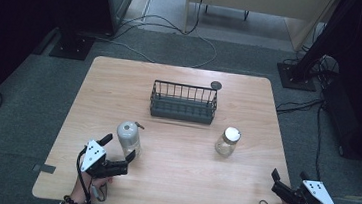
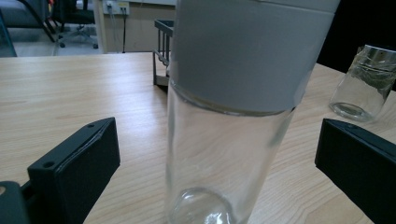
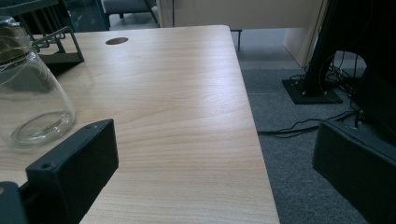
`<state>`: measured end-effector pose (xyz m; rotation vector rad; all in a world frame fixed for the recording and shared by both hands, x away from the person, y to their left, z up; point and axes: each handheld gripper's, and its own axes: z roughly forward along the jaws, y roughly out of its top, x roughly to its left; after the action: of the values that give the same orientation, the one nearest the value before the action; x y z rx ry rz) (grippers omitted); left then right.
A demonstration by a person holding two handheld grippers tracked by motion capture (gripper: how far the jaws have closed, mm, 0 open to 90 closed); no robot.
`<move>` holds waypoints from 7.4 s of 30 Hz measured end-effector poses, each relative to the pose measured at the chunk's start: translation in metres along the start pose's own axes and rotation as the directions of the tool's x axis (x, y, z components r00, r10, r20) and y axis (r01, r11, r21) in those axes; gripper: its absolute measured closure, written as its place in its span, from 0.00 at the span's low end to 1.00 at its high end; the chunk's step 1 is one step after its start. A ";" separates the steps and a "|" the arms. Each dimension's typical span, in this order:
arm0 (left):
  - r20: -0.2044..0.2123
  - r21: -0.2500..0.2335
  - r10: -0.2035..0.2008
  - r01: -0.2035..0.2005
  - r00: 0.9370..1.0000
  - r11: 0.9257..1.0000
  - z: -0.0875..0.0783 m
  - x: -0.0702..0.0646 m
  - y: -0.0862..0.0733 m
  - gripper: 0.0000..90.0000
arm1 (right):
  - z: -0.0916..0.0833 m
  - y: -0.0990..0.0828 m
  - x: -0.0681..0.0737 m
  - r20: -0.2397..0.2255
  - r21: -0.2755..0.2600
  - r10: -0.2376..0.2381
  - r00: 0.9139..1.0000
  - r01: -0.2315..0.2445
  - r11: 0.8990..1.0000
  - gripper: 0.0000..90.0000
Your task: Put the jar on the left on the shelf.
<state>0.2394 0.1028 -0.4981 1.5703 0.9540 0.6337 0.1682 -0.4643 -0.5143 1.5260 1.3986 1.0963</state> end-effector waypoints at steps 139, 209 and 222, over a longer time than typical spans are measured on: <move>-0.022 -0.028 0.022 -0.023 1.000 0.999 0.116 -0.040 0.073 0.32 | -0.003 0.000 -0.005 -0.049 -0.025 0.036 0.998 -0.037 0.999 0.00; -0.158 -0.094 0.025 -0.040 0.987 0.995 0.190 -0.020 0.144 0.33 | -0.002 0.000 -0.005 -0.061 -0.012 0.030 0.998 -0.031 0.999 0.00; -0.178 -0.067 0.015 -0.028 0.984 0.997 0.197 -0.012 0.130 0.33 | -0.002 0.000 -0.006 -0.065 -0.010 0.037 0.997 -0.038 0.999 0.00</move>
<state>0.4244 -0.0176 -0.4140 1.4820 1.0368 0.8247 0.1663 -0.4700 -0.5141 1.5259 1.4099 1.1838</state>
